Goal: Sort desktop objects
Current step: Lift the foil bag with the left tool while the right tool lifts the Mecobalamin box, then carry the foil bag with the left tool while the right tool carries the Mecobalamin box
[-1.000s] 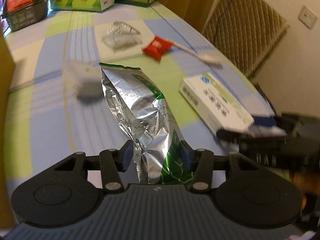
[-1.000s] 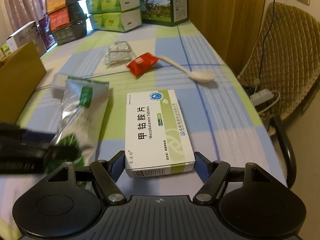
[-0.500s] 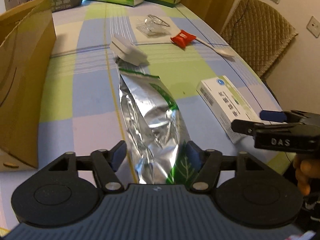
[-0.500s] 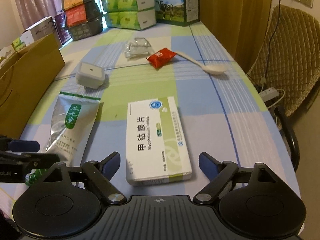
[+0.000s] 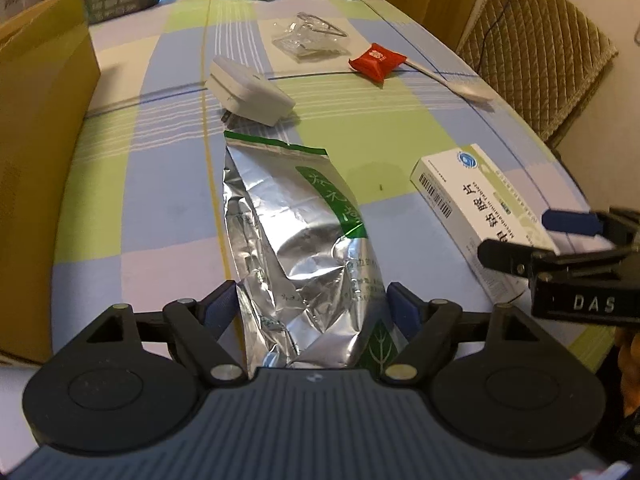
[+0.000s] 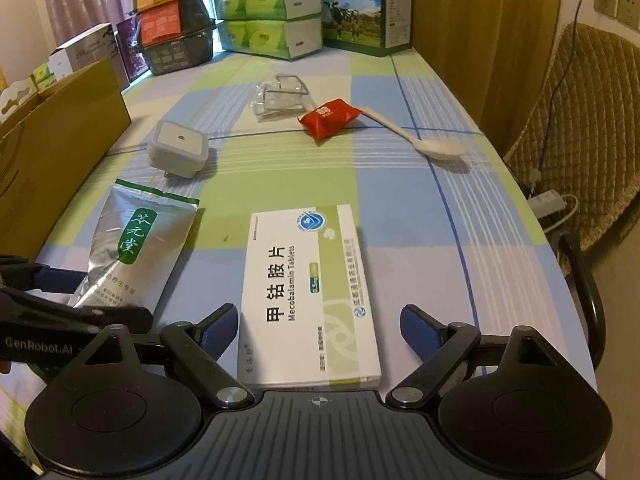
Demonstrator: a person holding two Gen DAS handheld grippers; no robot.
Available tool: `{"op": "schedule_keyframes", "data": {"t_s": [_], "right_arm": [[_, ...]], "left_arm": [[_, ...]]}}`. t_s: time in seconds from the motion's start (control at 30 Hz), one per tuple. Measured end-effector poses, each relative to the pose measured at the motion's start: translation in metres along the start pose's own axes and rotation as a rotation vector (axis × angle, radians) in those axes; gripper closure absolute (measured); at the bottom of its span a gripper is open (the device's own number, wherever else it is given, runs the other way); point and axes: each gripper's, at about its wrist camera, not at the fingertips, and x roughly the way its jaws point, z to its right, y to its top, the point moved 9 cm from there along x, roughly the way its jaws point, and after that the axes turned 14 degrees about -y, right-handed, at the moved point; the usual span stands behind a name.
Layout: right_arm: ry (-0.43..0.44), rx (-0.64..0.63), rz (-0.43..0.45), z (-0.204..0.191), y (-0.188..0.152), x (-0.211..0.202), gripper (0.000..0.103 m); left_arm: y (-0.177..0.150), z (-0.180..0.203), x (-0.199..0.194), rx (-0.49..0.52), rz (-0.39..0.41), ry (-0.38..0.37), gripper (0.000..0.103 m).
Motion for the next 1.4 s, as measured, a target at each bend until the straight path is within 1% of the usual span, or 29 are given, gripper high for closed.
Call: {"op": "schedule_keyframes", "data": {"t_s": [0.13, 0.17, 0.23, 0.27, 0.37, 0.4, 0.43, 0.47, 0.77, 1.03, 1.4], "right_arm": [[-0.004, -0.021, 0.005, -0.003, 0.002, 0.005, 0.017], [-0.005, -0.029, 0.006, -0.004, 0.003, 0.006, 0.017], [-0.007, -0.051, 0.01, -0.007, 0.003, 0.007, 0.017], [-0.008, -0.063, 0.012, -0.009, 0.003, 0.008, 0.018], [-0.013, -0.08, 0.015, -0.013, 0.004, 0.011, 0.019], [-0.014, -0.081, 0.015, -0.013, 0.004, 0.011, 0.023], [-0.015, -0.082, 0.014, -0.013, 0.004, 0.012, 0.028], [-0.014, -0.083, 0.011, -0.014, 0.004, 0.013, 0.035], [-0.024, -0.048, 0.026, -0.008, 0.007, 0.002, 0.035], [-0.013, 0.004, 0.007, -0.003, 0.009, -0.016, 0.035], [-0.012, 0.011, 0.019, -0.005, 0.008, -0.043, 0.035]], "left_arm": [[0.001, 0.0, 0.002, 0.02, -0.004, 0.013, 0.028], [0.001, -0.001, 0.001, 0.02, -0.003, 0.013, 0.03], [0.002, -0.001, -0.001, 0.015, 0.003, 0.003, 0.04], [0.002, 0.0, -0.002, 0.015, 0.008, 0.0, 0.049], [0.003, 0.0, -0.005, -0.001, 0.017, -0.009, 0.055], [0.003, 0.0, -0.005, -0.001, 0.02, -0.009, 0.055], [0.002, 0.0, -0.006, 0.0, 0.02, -0.006, 0.056], [0.002, 0.0, -0.007, 0.001, 0.019, -0.004, 0.057], [0.002, 0.001, -0.022, -0.002, 0.022, -0.001, 0.059], [0.006, 0.014, -0.031, 0.01, 0.027, -0.021, 0.059], [0.005, 0.026, -0.048, 0.029, 0.038, -0.028, 0.059]]}}
